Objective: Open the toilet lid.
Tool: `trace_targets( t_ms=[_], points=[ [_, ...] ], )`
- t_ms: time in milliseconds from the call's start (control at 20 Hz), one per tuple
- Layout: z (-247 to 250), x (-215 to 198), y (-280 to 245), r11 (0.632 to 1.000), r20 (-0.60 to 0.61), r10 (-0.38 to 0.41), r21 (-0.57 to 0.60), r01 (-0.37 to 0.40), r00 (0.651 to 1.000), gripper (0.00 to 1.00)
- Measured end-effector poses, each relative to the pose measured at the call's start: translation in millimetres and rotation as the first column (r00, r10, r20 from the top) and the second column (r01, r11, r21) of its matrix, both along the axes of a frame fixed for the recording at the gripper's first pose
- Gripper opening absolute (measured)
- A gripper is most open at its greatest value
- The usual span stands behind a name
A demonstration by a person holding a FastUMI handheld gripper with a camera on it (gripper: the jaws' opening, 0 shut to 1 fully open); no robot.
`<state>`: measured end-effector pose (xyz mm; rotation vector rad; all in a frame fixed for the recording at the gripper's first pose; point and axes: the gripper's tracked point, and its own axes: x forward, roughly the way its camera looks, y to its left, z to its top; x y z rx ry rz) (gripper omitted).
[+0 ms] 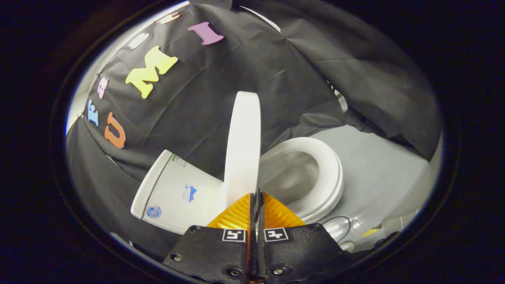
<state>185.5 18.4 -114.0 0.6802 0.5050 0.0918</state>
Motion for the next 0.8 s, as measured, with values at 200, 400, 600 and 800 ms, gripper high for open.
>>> trace_targets(
  t_ms=[200, 400, 600, 800],
  points=[
    [11.9, -1.1, 11.6, 1.000, 0.021, -0.005, -0.024, 0.005, 1.000, 0.04],
    [22.0, -2.9, 21.6, 0.996, 0.041, 0.005, -0.089, -0.001, 0.999, 0.04],
    [33.0, -5.2, 33.2, 0.991, 0.054, 0.012, -0.135, -0.005, 0.998, 0.04],
    [42.1, -6.6, 46.3, 0.981, 0.072, 0.025, -0.195, -0.010, 0.997, 0.04]
  ],
)
